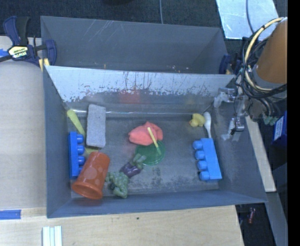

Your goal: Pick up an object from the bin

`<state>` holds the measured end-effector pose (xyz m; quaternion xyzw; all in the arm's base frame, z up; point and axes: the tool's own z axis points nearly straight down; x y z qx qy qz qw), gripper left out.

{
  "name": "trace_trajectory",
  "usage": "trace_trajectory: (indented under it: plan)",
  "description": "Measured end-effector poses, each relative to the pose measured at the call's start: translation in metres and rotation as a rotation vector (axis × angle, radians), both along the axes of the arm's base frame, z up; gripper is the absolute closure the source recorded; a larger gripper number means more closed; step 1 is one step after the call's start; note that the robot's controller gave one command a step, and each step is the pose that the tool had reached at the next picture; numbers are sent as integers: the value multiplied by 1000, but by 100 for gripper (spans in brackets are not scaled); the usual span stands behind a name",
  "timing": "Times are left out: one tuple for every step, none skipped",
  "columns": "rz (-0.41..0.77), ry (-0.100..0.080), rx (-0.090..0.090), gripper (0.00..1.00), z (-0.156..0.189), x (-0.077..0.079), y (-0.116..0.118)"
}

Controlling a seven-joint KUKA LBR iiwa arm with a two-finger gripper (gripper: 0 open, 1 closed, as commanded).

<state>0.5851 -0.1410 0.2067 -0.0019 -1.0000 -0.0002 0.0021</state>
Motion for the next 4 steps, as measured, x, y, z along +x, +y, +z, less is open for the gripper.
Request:
trace_trajectory:
  plan:
    - [3, -8, -2, 0, 5, 2, 1]
    - [-11, -9, -2, 0, -20, 11, 57]
    - [121, -13, -5, 0, -53, 7, 132]
    - [224, -6, 2, 0, -103, -28, 196]
